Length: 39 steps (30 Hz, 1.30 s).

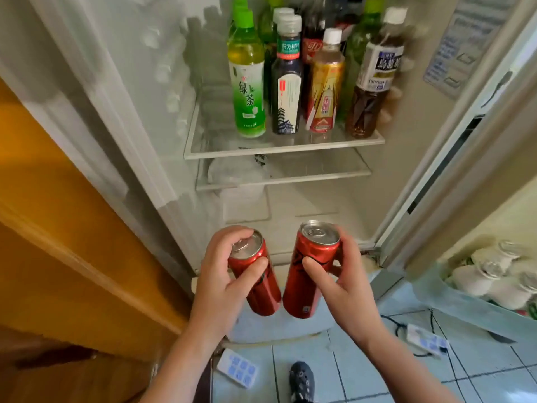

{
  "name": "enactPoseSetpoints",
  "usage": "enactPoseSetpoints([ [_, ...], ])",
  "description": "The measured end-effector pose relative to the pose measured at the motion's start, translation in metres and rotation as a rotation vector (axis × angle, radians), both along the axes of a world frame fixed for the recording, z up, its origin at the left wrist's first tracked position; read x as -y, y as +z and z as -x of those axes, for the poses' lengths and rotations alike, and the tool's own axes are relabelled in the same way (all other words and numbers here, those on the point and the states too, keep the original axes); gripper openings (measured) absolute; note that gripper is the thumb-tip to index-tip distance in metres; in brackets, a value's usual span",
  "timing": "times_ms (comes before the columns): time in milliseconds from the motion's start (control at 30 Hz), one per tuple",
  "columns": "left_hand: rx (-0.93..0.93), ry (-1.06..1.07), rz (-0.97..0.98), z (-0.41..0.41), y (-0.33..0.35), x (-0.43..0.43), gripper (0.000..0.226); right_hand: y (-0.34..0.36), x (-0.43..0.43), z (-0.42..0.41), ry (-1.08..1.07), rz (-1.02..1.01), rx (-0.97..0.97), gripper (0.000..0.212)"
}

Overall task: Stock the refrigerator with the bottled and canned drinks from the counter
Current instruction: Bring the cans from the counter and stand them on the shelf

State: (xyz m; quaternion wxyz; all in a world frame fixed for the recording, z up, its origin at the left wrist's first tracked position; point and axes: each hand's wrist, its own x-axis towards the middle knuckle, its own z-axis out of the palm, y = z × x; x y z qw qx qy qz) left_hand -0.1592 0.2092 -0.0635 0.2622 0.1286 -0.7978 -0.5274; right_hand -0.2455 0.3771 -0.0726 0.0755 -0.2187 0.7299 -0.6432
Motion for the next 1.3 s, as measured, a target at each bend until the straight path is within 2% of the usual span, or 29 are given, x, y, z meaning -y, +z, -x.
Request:
enactPoseSetpoints([
  [300, -0.228, 0.111, 0.128, 0.106, 0.078, 0.047, 0.034, 0.053, 0.049, 0.106, 0.106, 0.128, -0.146, 0.050],
  [433, -0.318, 0.268, 0.122, 0.148, 0.103, 0.078, 0.036, 0.066, 0.071, 0.144, 0.145, 0.184, -0.205, 0.053],
  [667, -0.461, 0.448, 0.242, 0.207, 0.120, 0.130, 0.028, 0.077, 0.091, 0.181, 0.179, 0.233, -0.170, 0.056],
  [767, -0.430, 0.497, 0.368, 0.226, 0.117, 0.149, 0.024, 0.077, 0.097, 0.190, 0.180, 0.240, -0.149, 0.056],
  [933, -0.246, 0.504, 0.398, 0.253, 0.106, 0.180, 0.021, 0.075, 0.104, 0.196, 0.191, 0.251, -0.139, 0.056],
  [1100, -0.197, 0.464, 0.327, 0.268, 0.103, 0.195, 0.027, 0.075, 0.107, 0.198, 0.224, 0.243, -0.168, 0.056],
  [1233, -0.136, 0.485, 0.264, 0.265, 0.100, 0.191, 0.051, 0.074, 0.109, 0.198, 0.247, 0.264, -0.182, 0.056],
  [1300, -0.209, 0.526, 0.184, 0.251, 0.098, 0.176, 0.055, 0.075, 0.112, 0.197, 0.251, 0.265, -0.179, 0.055],
])
